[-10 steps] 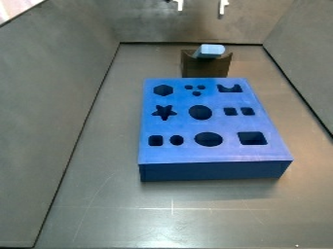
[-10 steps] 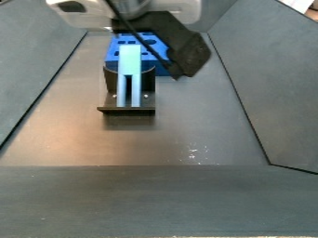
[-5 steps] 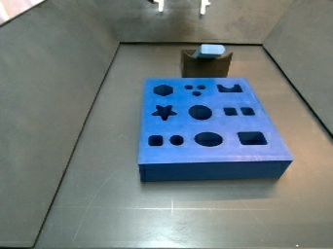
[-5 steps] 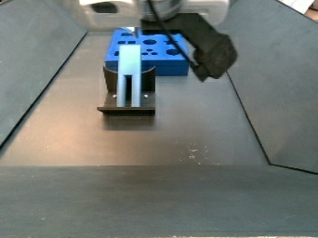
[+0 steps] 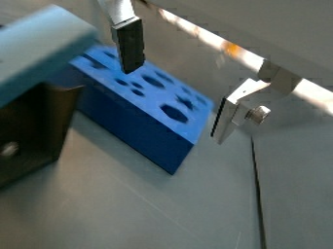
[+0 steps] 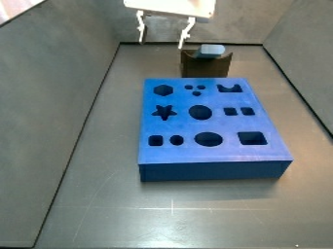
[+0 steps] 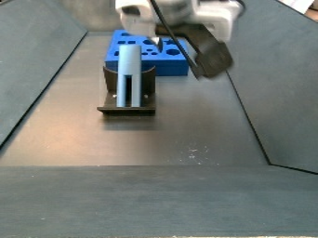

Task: Pick up the square-circle object. Move up. Rotate the square-circle object. Place the square-circle object on the fixture. Regrasp the square-circle object. Move to above the board. Insert the square-circle object.
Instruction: Regrasp the square-circle object.

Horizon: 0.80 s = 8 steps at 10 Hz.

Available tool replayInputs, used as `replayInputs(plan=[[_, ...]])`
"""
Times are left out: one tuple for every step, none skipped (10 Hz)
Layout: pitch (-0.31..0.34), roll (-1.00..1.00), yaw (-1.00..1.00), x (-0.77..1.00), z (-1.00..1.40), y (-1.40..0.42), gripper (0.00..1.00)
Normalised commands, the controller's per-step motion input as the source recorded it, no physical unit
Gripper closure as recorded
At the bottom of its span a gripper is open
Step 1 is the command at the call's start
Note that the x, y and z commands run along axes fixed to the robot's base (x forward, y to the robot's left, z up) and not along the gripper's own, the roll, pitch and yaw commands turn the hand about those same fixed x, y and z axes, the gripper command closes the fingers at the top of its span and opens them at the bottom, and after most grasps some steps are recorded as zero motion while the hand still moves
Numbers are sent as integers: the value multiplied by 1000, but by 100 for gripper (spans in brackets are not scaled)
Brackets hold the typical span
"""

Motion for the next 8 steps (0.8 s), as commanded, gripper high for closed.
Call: replayInputs(plan=[[-122, 1000, -931, -34, -44, -249, 0], [-143, 1000, -934, -33, -36, -70, 0], [-164, 1000, -942, -33, -11, -30, 0], [-189, 1000, -945, -38, -8, -41, 0], [-206, 1000, -946, -43, 1, -33, 0], [-220, 1000, -947, -46, 7, -24, 0], [-233, 1000, -952, -47, 6, -20, 0], [-244, 1000, -957, -44, 1, -17, 0]])
